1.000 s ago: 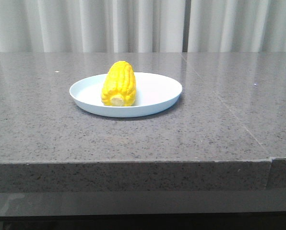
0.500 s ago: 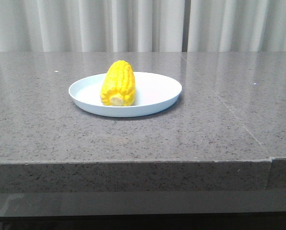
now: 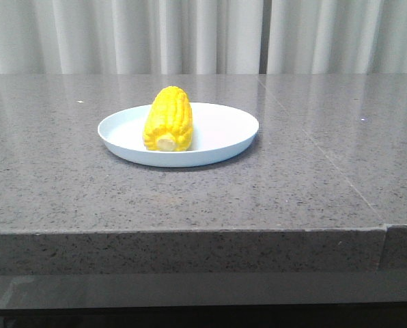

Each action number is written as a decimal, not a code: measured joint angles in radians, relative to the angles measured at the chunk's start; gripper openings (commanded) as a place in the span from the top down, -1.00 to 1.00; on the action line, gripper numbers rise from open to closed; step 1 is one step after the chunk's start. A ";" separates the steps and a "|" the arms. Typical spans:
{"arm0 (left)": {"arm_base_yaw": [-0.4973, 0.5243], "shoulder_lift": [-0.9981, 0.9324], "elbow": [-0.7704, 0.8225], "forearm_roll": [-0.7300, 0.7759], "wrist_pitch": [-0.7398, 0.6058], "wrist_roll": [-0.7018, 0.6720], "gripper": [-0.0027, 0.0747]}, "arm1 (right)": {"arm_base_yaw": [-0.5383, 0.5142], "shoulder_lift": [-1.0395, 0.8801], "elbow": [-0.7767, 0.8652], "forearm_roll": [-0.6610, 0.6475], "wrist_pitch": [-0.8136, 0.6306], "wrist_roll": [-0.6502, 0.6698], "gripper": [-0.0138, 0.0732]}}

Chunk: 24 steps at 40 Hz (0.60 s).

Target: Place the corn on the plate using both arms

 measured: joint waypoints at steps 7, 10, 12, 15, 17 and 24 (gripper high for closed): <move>0.000 0.000 0.000 0.000 0.000 0.000 0.98 | 0.000 0.000 0.000 0.000 0.000 0.000 0.89; 0.000 0.000 0.000 0.000 0.000 0.000 0.98 | 0.000 0.000 0.000 0.000 0.000 0.000 0.89; 0.000 0.000 0.000 0.000 0.000 0.000 0.98 | 0.000 0.000 0.001 0.000 0.000 0.000 0.89; 0.000 0.000 0.000 0.000 0.000 0.000 0.98 | 0.000 0.000 0.012 -0.009 -0.009 0.000 0.89; 0.000 0.000 0.000 0.000 0.000 0.000 0.98 | -0.002 0.000 0.027 -0.020 -0.024 0.000 0.89; 0.000 0.000 0.000 0.000 0.000 0.000 0.98 | -0.044 -0.045 0.123 -0.028 -0.112 0.000 0.89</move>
